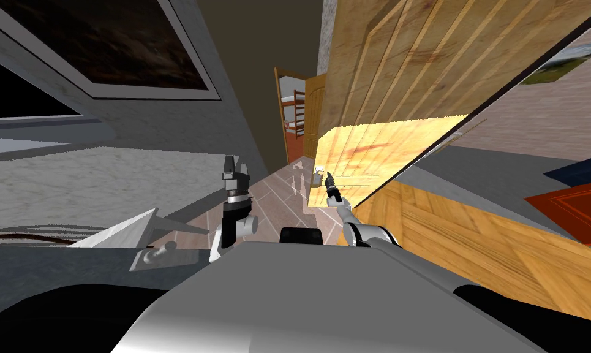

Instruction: Push the door open

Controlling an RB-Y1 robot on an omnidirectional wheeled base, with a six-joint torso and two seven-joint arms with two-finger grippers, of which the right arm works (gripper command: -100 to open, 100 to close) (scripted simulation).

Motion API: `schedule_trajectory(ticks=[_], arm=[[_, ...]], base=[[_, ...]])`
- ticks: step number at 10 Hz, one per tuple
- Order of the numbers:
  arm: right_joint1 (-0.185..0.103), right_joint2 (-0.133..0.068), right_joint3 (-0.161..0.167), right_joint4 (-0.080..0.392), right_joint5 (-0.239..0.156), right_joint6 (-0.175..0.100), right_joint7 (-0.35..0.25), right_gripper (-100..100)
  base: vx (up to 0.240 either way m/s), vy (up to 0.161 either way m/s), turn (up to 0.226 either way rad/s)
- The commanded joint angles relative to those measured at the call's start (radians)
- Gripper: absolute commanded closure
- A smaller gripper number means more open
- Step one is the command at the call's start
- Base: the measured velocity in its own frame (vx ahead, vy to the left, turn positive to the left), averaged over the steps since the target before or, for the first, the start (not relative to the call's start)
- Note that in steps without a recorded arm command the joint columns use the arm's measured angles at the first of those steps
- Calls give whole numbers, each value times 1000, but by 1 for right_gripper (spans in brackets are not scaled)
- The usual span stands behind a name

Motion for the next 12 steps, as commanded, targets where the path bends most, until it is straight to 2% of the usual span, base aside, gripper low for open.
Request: schedule_trajectory(ticks=[1,3,5,6,7,12], arm=[[-1,48,16,-21,11,13,25,-100],[-7,89,28,-31,20,20,45,-100],[-7,89,28,-31,20,20,45,-100],[-12,122,38,-39,26,25,61,-100],[-14,142,43,-43,30,27,69,-100],[-14,145,44,-43,30,28,71,-100]], base=[[-66,-14,-306],[-113,-4,-200],[-60,-7,-5],[-47,-1,-172],[-48,-61,-180],[-2,-2,-7]])
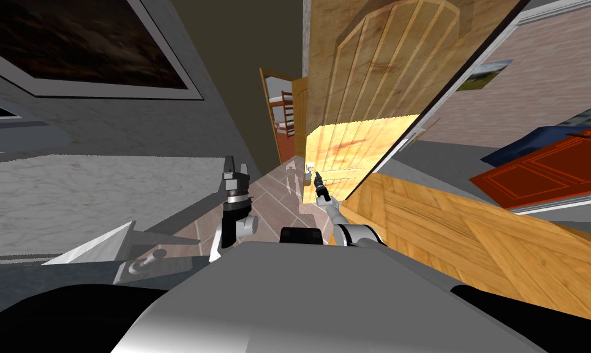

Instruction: Push the door open

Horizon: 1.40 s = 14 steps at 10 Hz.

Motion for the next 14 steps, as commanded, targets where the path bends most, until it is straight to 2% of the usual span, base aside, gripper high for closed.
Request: schedule_trajectory(ticks=[1,6,7,8,9,10,11,13,14], arm=[[0,0,0,0,0,0,0,-100],[0,0,0,0,0,0,0,-100],[2,-37,22,-2,-6,1,-4,-100],[3,-56,43,-3,-12,2,-8,-100],[4,-65,67,-4,-19,2,-12,-100],[5,-65,79,-5,-23,3,-14,-100],[6,-55,103,-7,-29,3,-18,-100],[8,-14,139,-9,-40,4,-25,-100],[-5,-26,123,14,-38,-6,-19,-100]], base=[[-5,-7,-19],[0,0,-1],[16,7,-121],[21,23,-146],[21,33,-227],[10,37,-120],[-4,40,-120],[-7,1,-64],[0,0,0]])
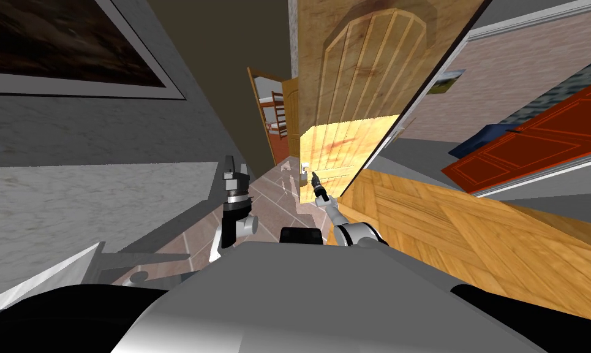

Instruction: Push the door open

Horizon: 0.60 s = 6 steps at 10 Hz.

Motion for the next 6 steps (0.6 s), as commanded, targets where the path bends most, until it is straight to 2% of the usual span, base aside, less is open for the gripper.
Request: schedule_trajectory(ticks=[1,2,3,4,6], arm=[[0,-29,-3,1,-1,0,2,-100],[0,-29,-3,1,-1,0,2,-100],[-1,-48,-6,2,-2,0,4,-100],[-1,-51,-8,2,-2,-1,5,-100],[-2,-40,-13,4,-3,-1,8,-100]], base=[[85,23,28],[112,33,3],[192,83,32],[244,65,20],[224,75,24]])
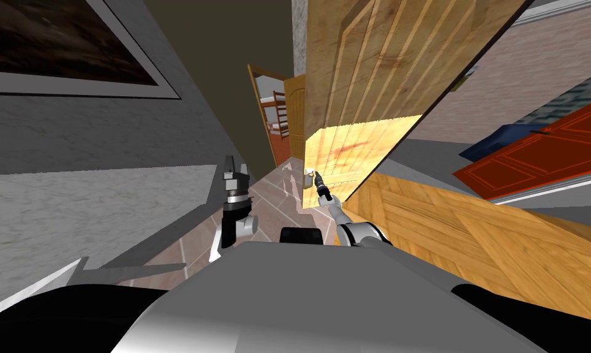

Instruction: Push the door open

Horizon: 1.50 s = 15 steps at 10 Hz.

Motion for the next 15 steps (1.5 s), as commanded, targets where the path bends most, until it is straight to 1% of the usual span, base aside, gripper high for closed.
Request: schedule_trajectory(ticks=[1,2,3,8,9,11,13,14,15], arm=[[-1,21,-4,2,-1,0,3,-100],[0,13,-3,-1,-1,2,2,-100],[0,13,-3,-1,-1,2,2,100],[0,13,-3,-1,-1,2,2,100],[3,-3,-15,0,-7,4,6,100],[4,-16,-31,0,-15,4,9,100],[4,-16,-31,0,-15,4,9,100],[5,-25,-50,-2,-24,4,13,100],[6,-26,-55,-2,-27,4,14,100]], base=[[216,91,21],[100,43,4],[-11,-5,-4],[-22,-8,0],[86,68,-30],[156,150,-61],[96,61,-11],[147,56,-24],[170,141,-56]])
